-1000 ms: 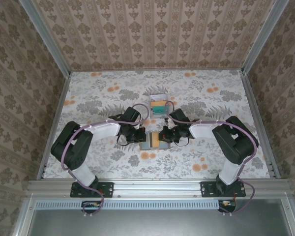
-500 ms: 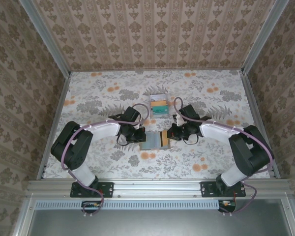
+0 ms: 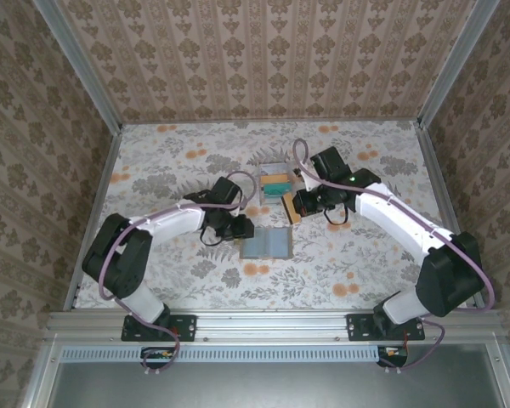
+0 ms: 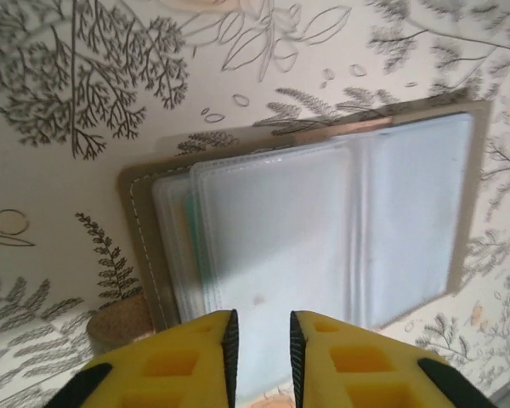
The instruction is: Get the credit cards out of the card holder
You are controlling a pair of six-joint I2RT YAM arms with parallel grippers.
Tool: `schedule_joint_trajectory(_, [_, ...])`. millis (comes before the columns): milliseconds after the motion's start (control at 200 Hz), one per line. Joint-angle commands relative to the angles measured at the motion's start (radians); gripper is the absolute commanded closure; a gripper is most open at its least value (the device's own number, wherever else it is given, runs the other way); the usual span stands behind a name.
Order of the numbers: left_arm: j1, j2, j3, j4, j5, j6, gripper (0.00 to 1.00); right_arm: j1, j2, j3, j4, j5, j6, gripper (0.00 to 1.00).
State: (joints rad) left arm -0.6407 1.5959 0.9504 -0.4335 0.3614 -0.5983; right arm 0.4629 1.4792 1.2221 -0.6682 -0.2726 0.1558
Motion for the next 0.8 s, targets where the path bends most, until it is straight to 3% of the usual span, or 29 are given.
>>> schedule_joint_trajectory(0, [0.014, -0.086, 0.035, -0.059, -0.028, 0.025, 0.49, 0.009, 0.044, 0.061, -0.048, 0.134, -0.233, 1.0])
schedule_joint_trajectory(220, [0.038, -0.224, 0.025, -0.115, -0.11, 0.025, 0.01, 0.034, 0.108, 0.127, 0.079, 0.227, -0.593, 1.0])
schedule_joint_trajectory(620, [0.16, -0.499, -0.105, -0.156, -0.226, -0.018, 0.0, 0.085, 0.397, 0.419, 0.043, 0.401, -1.026, 1.0])
schedule_joint_trajectory(795, [0.178, -0.568, -0.138, -0.174, -0.229, -0.029, 0.0, 0.094, 0.472, 0.459, 0.074, 0.431, -1.094, 1.0])
